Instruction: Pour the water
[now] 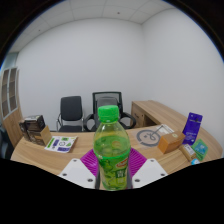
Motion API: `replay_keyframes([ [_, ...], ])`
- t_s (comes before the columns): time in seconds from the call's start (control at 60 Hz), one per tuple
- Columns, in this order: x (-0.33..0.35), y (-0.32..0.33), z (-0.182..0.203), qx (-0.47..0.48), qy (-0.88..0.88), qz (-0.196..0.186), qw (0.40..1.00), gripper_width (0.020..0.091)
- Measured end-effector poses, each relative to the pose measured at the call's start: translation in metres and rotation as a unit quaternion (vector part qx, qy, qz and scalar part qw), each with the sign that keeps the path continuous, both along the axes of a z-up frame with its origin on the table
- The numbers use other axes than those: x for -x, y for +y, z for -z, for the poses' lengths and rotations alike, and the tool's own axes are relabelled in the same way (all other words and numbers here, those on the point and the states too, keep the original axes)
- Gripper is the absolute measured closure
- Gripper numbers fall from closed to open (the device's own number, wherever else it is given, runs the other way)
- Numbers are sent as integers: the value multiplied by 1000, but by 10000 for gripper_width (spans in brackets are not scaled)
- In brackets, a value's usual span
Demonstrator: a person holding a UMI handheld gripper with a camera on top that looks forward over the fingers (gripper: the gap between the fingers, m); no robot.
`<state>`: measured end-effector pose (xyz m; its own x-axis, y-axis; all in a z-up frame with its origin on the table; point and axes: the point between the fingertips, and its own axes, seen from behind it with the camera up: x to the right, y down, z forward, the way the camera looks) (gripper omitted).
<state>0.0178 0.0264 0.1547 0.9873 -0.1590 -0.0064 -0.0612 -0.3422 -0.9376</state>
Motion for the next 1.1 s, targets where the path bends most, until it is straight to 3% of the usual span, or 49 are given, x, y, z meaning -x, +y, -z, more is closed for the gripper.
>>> replay_keyframes([
  [0.317,-38,1,70,-8,44,18,999,744],
  [0.533,-36,-7,66,-46,51,2,998,689],
  [0.65,-31,-7,69,-32,25,-8,999,592],
  [0.75,-32,-8,70,-21,24,7,999,532],
  [0.9,-29,-32,77,17,15,18,1000,242],
  [1.1,0,-99,55,32,48,6,998,249],
])
